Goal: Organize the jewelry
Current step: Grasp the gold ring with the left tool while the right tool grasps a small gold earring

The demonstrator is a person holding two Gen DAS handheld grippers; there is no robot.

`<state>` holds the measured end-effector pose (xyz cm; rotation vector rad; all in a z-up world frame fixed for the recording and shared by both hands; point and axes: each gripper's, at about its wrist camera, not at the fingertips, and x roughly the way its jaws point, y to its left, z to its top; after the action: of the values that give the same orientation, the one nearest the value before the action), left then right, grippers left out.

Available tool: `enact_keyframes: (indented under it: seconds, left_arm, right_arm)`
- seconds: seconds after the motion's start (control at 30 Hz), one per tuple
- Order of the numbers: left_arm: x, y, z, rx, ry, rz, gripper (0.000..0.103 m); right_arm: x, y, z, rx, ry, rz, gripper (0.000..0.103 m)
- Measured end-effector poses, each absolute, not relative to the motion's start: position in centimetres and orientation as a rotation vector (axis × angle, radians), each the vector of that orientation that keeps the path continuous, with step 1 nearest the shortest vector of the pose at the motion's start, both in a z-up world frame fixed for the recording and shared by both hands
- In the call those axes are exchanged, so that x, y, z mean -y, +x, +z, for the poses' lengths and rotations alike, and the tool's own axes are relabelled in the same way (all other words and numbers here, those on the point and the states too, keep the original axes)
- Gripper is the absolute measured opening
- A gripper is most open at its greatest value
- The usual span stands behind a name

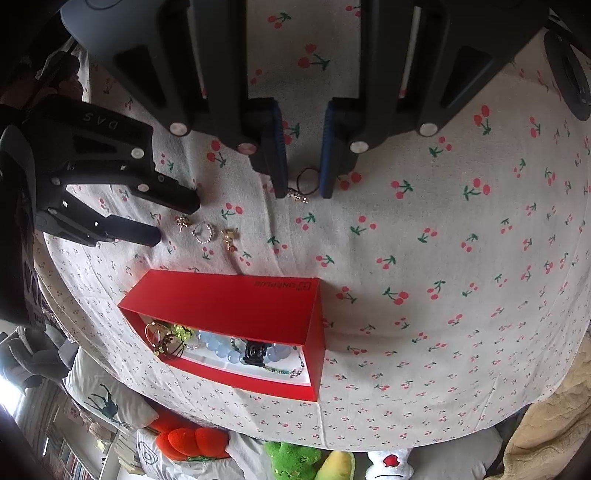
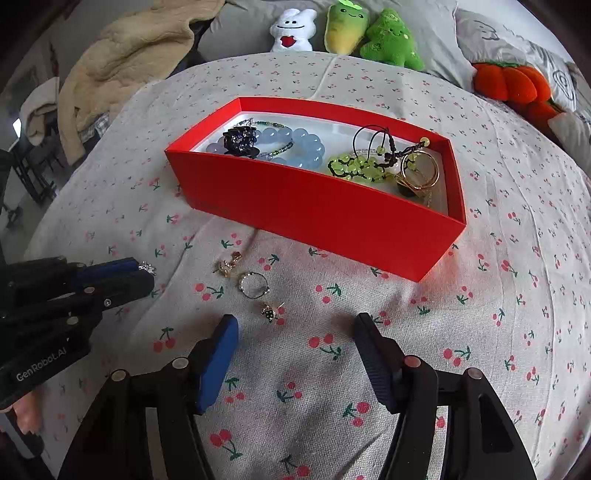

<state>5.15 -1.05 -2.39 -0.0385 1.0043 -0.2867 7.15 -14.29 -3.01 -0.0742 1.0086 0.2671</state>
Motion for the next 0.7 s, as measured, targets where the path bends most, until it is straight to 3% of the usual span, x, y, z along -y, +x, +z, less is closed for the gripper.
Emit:
enact_keyframes:
  seconds: [0.27,0.37,0.7]
  left_arm:
    - [0.85,5.0,-2.4,-1.011,-0.052,-0.285,0.019]
    - [0.81,5.0,-2.38,-1.013,-0.055,-0.284,0.019]
    - [0.46,5.24,-2.22,-1.023,-0.087,-0.286,0.019]
  right_arm:
    - [13.71,7.22,-2.82,-0.996,-0.107,0.287,0.023]
    - [13.63,7.19,-2.76,-0.997,-0.11,0.289,0.015]
    - [13.84,7.1,-2.54,-0.996,-0.098,0.295,0.008]
